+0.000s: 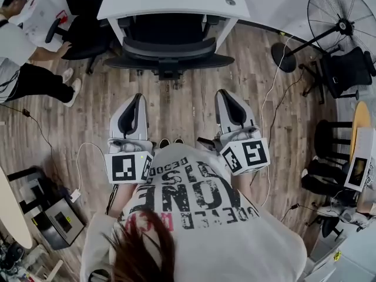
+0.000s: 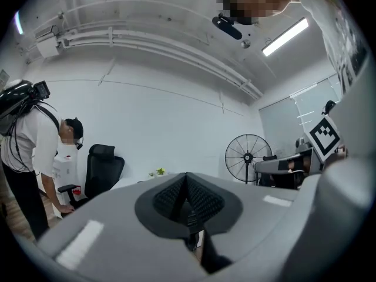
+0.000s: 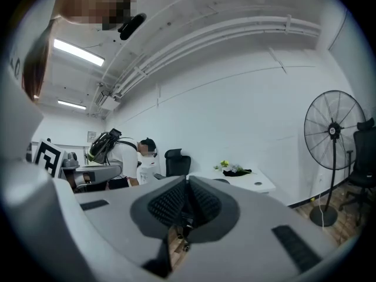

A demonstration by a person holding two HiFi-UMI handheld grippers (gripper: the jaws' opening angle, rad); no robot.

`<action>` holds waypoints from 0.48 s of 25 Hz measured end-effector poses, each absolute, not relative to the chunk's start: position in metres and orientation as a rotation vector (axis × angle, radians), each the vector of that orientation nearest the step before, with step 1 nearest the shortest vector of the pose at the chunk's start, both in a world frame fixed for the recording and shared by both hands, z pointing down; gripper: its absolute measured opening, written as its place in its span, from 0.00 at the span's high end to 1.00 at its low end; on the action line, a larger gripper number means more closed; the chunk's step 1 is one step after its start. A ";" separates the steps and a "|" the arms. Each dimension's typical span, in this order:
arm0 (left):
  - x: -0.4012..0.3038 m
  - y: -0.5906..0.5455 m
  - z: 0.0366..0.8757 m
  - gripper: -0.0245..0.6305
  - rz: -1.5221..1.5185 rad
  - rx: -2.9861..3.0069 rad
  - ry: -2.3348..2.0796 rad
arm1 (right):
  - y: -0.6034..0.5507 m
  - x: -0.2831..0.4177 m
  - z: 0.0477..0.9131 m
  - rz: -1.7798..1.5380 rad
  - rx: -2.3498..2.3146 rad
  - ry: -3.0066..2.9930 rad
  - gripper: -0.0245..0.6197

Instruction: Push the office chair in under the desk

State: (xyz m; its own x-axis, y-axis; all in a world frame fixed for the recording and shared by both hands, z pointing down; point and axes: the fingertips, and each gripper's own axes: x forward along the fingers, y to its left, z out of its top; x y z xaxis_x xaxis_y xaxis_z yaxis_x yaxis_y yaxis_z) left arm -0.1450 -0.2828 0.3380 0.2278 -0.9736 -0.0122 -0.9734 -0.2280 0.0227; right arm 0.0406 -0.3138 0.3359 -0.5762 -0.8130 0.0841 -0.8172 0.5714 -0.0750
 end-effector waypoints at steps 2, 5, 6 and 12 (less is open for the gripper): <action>-0.146 -0.284 0.340 0.94 -0.037 2.448 -1.946 | -0.315 0.040 0.336 0.166 1.428 -2.751 0.92; -0.146 -0.286 0.341 0.94 -0.040 2.455 -1.948 | -0.316 0.043 0.338 0.171 1.438 -2.745 0.92; -0.145 -0.287 0.341 0.94 -0.038 2.459 -1.949 | -0.317 0.045 0.340 0.176 1.440 -2.744 0.92; -0.147 -0.296 0.339 0.94 -0.040 2.463 -1.966 | -0.325 0.043 0.335 0.163 1.413 -2.760 0.92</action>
